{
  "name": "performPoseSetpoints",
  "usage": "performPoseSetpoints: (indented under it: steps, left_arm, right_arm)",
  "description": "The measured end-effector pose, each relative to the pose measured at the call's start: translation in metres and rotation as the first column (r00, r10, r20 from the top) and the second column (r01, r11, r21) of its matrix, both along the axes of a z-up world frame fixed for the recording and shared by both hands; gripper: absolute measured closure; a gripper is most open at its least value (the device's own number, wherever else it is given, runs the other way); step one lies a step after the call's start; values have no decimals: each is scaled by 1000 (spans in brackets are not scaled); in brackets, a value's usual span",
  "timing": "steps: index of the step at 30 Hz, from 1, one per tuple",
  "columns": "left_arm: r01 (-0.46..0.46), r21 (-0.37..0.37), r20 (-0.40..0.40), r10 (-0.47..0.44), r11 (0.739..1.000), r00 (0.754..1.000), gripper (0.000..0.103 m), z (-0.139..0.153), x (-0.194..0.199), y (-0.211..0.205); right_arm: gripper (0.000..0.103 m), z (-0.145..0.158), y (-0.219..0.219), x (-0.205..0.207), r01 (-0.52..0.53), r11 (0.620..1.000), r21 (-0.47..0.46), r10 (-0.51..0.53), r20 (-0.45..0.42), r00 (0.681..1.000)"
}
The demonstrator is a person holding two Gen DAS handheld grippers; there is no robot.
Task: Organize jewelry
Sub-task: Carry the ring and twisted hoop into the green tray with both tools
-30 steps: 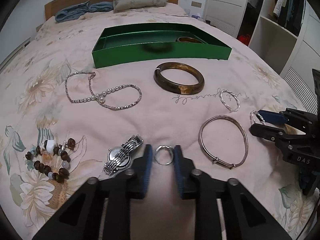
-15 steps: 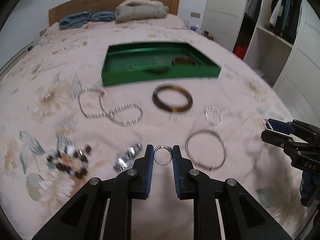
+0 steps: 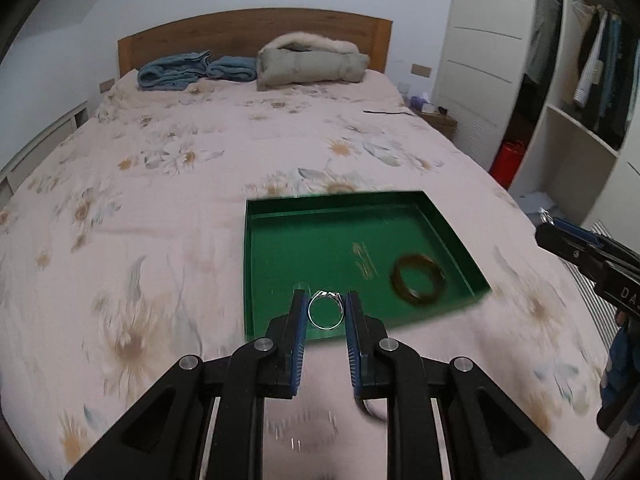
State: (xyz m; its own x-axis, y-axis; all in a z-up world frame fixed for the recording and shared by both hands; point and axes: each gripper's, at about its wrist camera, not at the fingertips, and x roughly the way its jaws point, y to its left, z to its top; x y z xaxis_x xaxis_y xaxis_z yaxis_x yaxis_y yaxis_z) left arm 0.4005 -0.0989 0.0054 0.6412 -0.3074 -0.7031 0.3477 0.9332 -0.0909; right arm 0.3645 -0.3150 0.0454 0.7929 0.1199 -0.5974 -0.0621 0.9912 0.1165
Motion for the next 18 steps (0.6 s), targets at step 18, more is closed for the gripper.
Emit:
performPoseSetpoints:
  steps: [18]
  left_arm:
    - [-84,198,-195,124,976,973,85,-114,145,-68]
  right_arm:
    - [64,-143,-7,164,64,995,-82,-86,-302,949]
